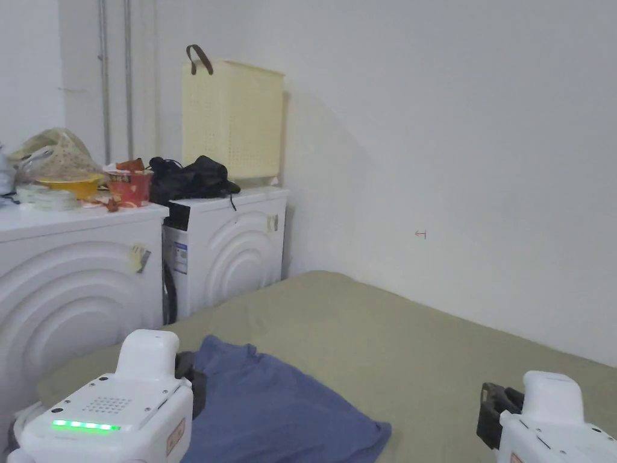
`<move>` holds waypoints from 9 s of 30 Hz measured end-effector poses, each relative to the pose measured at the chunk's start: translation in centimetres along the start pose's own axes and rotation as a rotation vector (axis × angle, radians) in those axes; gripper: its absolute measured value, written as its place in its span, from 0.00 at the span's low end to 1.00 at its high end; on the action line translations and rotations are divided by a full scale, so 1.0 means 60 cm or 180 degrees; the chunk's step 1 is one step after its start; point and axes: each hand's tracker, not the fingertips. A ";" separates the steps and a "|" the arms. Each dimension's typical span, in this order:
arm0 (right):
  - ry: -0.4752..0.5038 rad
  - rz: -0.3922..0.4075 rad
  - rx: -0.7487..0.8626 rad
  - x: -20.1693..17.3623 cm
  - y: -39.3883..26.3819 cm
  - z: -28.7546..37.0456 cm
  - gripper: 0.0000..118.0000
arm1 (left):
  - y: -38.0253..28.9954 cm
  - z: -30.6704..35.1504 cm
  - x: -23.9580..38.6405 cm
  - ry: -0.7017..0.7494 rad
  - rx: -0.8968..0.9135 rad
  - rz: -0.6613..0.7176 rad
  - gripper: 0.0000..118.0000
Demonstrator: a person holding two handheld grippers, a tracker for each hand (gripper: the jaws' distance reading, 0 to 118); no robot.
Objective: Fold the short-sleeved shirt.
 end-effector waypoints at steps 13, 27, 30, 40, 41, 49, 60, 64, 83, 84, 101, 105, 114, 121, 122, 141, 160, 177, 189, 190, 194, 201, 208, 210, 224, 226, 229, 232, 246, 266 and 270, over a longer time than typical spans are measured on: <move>0.0031 0.0142 0.0051 -0.020 -0.016 -0.085 0.00 | 0.056 -0.201 -0.012 -0.0565 -0.0913 -0.0274 0.00; -0.0019 0.0137 -0.0268 0.051 -0.058 -0.159 0.00 | -0.011 -0.601 0.183 -0.1389 -0.3469 -0.0881 0.00; -0.0041 0.0119 -0.0302 0.075 -0.063 -0.169 0.00 | -0.048 -0.644 0.200 -0.1395 -0.3512 -0.0644 0.10; -0.0131 -0.0265 -0.0416 0.130 -0.099 -0.192 0.00 | -0.168 -0.700 0.229 -0.1191 -0.3986 -0.0592 0.90; -0.0147 -0.0279 -0.0445 0.132 -0.104 -0.194 0.00 | -0.189 -0.695 0.232 -0.1201 -0.3982 -0.0675 0.87; -0.0359 -0.0444 -0.0632 0.155 -0.122 -0.178 0.00 | -0.160 -0.683 0.221 -0.0911 -0.3768 -0.0697 0.02; -0.0623 -0.0457 -0.0479 0.228 -0.092 -0.092 0.00 | -0.023 -0.622 0.262 -0.1104 -0.3284 -0.0763 0.02; -0.0725 -0.0443 -0.0418 0.263 -0.080 -0.046 0.00 | 0.033 -0.607 0.303 -0.1389 -0.2991 -0.0431 0.01; -0.2233 -0.0417 -0.0348 0.513 -0.001 0.276 0.00 | 0.087 -0.282 0.955 -0.3892 -0.2534 -0.1508 0.01; -0.2327 -0.0458 -0.0379 0.524 0.001 0.292 0.00 | 0.077 -0.259 0.985 -0.4018 -0.2598 -0.1563 0.01; -0.2410 -0.0543 -0.0600 0.552 -0.057 0.337 0.00 | -0.194 -0.217 1.053 -0.4238 -0.3046 -0.1477 0.80; -0.2327 -0.0425 -0.0570 0.541 -0.044 0.323 0.00 | -0.086 -0.268 0.935 -0.3804 -0.2420 -0.0828 0.79; -0.2118 -0.0342 -0.0255 0.482 -0.037 0.296 0.00 | 0.032 -0.197 0.539 -0.2202 -0.0557 -0.0255 0.03; -0.2025 -0.0171 -0.0157 0.428 -0.084 0.298 0.00 | -0.053 -0.119 0.385 -0.1315 -0.0096 0.0000 0.01; -0.2019 -0.0166 -0.0155 0.422 -0.091 0.300 0.00 | -0.066 -0.111 0.375 -0.1272 -0.0117 0.0008 0.01; -0.2066 -0.0202 -0.0203 0.462 -0.090 0.259 0.00 | -0.008 -0.324 0.544 -0.1722 -0.0990 -0.0780 0.45; -0.2171 -0.0331 -0.1023 0.564 -0.160 0.231 0.00 | -0.232 -0.546 0.632 -0.1660 -0.2863 -0.1274 0.01; -0.1694 -0.1360 -0.2163 0.636 -0.246 0.173 0.02 | -0.200 -0.490 0.600 -0.1914 -0.2950 -0.0671 0.01; -0.1559 -0.1013 -0.1360 0.598 -0.112 0.165 0.02 | -0.009 -0.437 0.536 -0.2192 -0.1733 -0.0114 0.01; -0.1527 -0.0989 -0.1254 0.594 -0.101 0.165 0.02 | 0.009 -0.437 0.528 -0.2217 -0.1698 -0.0028 0.01; -0.1414 -0.0860 -0.1000 0.590 -0.032 0.149 0.02 | 0.085 -0.420 0.497 -0.2164 -0.1116 -0.0060 0.01; -0.1435 -0.0507 -0.0469 0.588 0.103 0.100 0.02 | 0.215 -0.435 0.457 -0.2069 -0.0527 -0.0035 0.01; -0.1509 -0.0178 -0.0092 0.588 0.237 0.046 0.02 | 0.294 -0.471 0.471 -0.1884 -0.0171 -0.0172 0.01; -0.1520 -0.0172 -0.0035 0.595 0.272 0.028 0.02 | 0.312 -0.486 0.481 -0.1790 -0.0067 -0.0216 0.01; -0.1561 -0.0133 0.0139 0.634 0.291 -0.065 0.02 | 0.311 -0.498 0.530 -0.1518 0.0163 -0.0190 0.01; -0.1539 -0.0128 0.0071 0.639 0.258 -0.071 0.02 | 0.277 -0.501 0.528 -0.1574 0.0060 -0.0200 0.01; -0.1502 -0.0155 0.0010 0.645 0.192 -0.067 0.02 | 0.209 -0.499 0.519 -0.1579 -0.0070 -0.0307 0.01; -0.1395 -0.0382 -0.0106 0.648 0.116 -0.048 0.02 | 0.126 -0.484 0.491 -0.1682 -0.0208 -0.0289 0.01; -0.1327 -0.0952 -0.0644 0.549 -0.233 0.186 0.02 | -0.234 -0.262 0.304 -0.1764 -0.0766 -0.0003 0.01; -0.1496 -0.1098 -0.0832 0.464 -0.308 0.284 0.65 | -0.332 -0.193 0.246 -0.1727 -0.1439 0.0201 0.89; -0.1435 -0.0878 -0.0411 0.448 -0.225 0.306 0.99 | -0.213 -0.147 0.268 -0.1970 -0.0951 0.0328 0.96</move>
